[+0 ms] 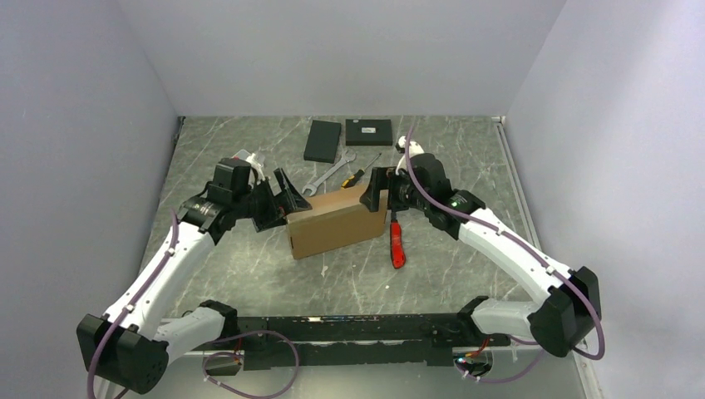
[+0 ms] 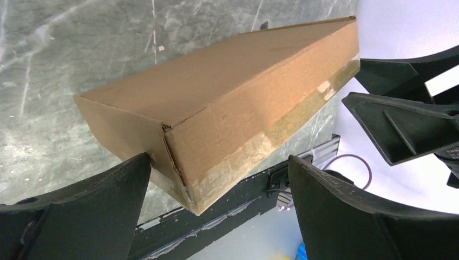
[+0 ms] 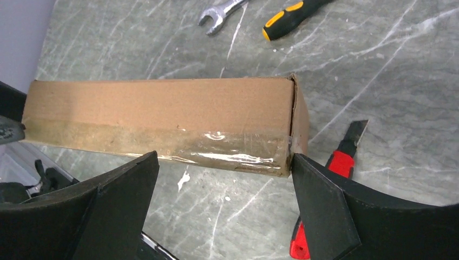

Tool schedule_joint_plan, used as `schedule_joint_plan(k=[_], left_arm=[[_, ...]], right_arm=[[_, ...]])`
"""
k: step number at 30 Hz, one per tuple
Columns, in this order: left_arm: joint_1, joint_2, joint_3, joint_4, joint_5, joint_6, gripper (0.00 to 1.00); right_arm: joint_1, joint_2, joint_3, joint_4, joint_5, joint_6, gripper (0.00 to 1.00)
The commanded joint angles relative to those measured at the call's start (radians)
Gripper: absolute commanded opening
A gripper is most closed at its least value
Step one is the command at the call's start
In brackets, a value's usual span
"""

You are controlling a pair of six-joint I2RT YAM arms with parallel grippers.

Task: Unpack the express box

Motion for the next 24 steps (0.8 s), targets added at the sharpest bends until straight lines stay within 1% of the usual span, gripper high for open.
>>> schedule_joint_plan(k=[1, 5, 13, 19, 22, 24], left_arm=[[-0.021, -0.005, -0.012, 0.139, 0.147, 0.009, 1.0], [-0.021, -0.003, -0.017, 0.089, 0.121, 0.039, 0.99], [-0.019, -0.043, 0.037, -0.046, -0.021, 0.109, 0.99], [-0.02, -0.066, 0.128, -0.163, -0.132, 0.242, 0.99], [-0.02, -0.084, 0.171, -0.188, -0.169, 0.337, 1.0], [-0.02, -0.077, 0.224, -0.193, -0.168, 0.406, 0.99]], right_arm=[[0.031, -0.043, -0.06, 0.098, -0.059, -0.034, 0.97], [0.031, -0.055, -0.081, 0.091, -0.02, -0.042, 0.98], [0.031, -0.056, -0.06, 0.058, 0.008, -0.041, 0.99], [0.031, -0.059, -0.034, 0.031, 0.021, -0.04, 1.0], [0.031, -0.07, -0.029, 0.023, 0.044, -0.042, 1.0], [0.031, -0.077, -0.012, -0.006, 0.067, -0.044, 1.0]])
